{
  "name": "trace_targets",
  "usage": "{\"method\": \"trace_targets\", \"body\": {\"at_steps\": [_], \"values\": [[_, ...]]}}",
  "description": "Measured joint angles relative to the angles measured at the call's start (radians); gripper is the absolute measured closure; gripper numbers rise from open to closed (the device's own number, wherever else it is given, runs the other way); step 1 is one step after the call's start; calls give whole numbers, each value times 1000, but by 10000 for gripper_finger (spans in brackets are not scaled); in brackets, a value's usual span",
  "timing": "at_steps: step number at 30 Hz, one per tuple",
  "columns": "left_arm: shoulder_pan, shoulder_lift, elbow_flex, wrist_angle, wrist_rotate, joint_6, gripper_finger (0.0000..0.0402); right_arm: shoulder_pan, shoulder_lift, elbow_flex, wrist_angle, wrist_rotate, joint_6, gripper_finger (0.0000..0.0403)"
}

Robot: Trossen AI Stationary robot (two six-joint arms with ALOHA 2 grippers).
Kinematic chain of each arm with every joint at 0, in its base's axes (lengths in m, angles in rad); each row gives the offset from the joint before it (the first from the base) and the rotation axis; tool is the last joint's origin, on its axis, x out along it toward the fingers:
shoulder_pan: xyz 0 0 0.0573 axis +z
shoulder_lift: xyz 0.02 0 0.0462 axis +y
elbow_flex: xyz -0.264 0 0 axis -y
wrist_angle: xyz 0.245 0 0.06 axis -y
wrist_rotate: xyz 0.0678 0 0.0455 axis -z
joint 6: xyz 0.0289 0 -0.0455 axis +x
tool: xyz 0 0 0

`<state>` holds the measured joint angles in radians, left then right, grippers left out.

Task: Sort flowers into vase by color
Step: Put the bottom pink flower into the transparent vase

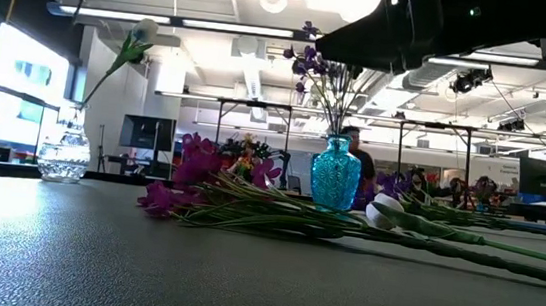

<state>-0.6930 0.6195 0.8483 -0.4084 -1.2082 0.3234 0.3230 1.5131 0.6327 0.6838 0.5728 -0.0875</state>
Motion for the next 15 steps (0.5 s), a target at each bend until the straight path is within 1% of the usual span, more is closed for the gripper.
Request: {"method": "trace_targets", "body": {"at_steps": [1, 3, 5, 6, 7, 8, 10, 12, 15], "values": [[13, -13, -3, 43, 33, 43, 401, 2, 0, 0, 2, 0, 0, 245], [52, -56, -35, 176, 168, 139, 401, 6, 0, 0, 8, 0, 0, 245], [96, -113, -94, 349, 294, 241, 401, 10, 0, 0, 12, 0, 0, 245], [118, -142, -126, 432, 318, 291, 401, 12, 0, 0, 12, 0, -1, 245], [141, -172, -156, 504, 302, 342, 401, 14, 0, 0, 13, -1, -3, 245], [162, -201, -183, 565, 255, 386, 402, 17, 0, 0, 13, 0, -3, 245], [201, -260, -225, 666, 116, 456, 401, 23, 0, 0, 14, 0, -3, 245], [237, -318, -253, 711, 7, 499, 401, 27, 0, 0, 13, 0, -3, 245], [287, -394, -290, 713, -50, 517, 401, 30, 0, 0, 13, -1, -6, 245]]}}
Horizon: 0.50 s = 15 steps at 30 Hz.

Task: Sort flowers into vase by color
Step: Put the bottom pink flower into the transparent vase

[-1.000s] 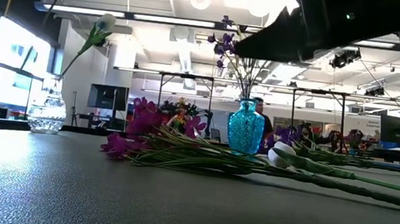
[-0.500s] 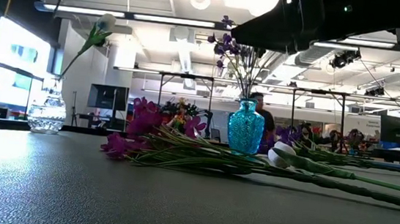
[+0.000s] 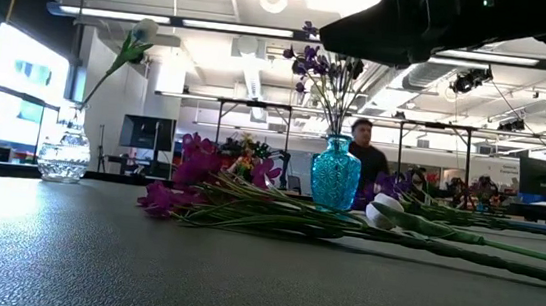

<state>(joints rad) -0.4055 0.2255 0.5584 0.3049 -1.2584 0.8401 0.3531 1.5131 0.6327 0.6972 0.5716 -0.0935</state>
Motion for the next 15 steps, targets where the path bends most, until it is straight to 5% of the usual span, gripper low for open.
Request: {"method": "trace_targets", "body": {"at_steps": [6, 15], "values": [[101, -78, -76, 3, 5, 66, 401, -6, 0, 0, 10, 0, -12, 245], [260, -84, -176, 97, 184, 37, 401, -6, 0, 0, 45, 1, -45, 245]]}}
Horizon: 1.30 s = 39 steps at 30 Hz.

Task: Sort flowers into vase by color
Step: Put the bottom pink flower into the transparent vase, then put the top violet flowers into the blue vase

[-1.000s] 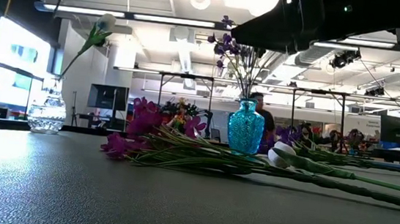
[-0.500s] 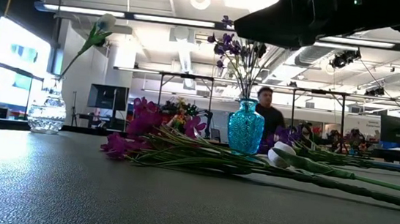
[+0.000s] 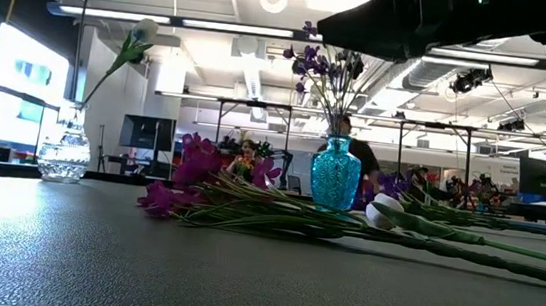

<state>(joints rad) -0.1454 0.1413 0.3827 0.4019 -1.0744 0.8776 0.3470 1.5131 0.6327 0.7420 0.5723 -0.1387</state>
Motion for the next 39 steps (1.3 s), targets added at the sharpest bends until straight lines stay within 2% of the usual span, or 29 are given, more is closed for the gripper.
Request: {"method": "trace_targets", "body": {"at_steps": [7, 14, 19, 23, 32, 39], "values": [[76, 0, -10, 0, 8, -82, 401, 0, 0, 0, 4, 0, -1, 245], [81, 3, -10, -185, 3, -270, 402, 0, 0, 0, 4, 0, 2, 245], [81, 3, -10, -213, -100, -344, 398, 0, 0, 0, 4, 0, 2, 245], [80, 3, -10, -236, -157, -354, 368, 0, 0, 0, 4, 0, 1, 245], [80, 12, -10, -312, -288, -400, 265, 1, 0, 0, 3, 0, 17, 245], [77, 56, -9, -296, -332, -393, 224, 0, 0, 0, 3, 0, 29, 245]]}}
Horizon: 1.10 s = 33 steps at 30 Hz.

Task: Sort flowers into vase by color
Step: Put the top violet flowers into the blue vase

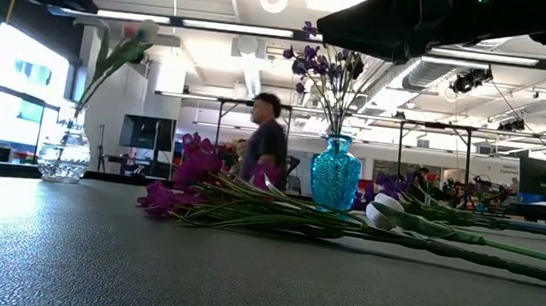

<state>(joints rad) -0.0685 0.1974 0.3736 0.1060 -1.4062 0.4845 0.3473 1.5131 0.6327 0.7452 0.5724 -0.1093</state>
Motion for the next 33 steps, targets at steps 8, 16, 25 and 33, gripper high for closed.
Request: {"method": "trace_targets", "body": {"at_steps": [8, 16, 25, 33], "values": [[-84, 131, 87, 21, -10, 16, 218, 15, -122, 0, -227, 68, 131, 245], [-256, 383, 186, 52, -10, 16, 218, -58, -412, 1, -933, -49, 677, 228], [-428, 676, 229, 105, -9, -57, 218, -297, -437, 1, -1480, -144, 987, 165], [-548, 803, 229, 102, -10, -236, 218, -514, -340, 1, -1564, -176, 914, 172]]}}
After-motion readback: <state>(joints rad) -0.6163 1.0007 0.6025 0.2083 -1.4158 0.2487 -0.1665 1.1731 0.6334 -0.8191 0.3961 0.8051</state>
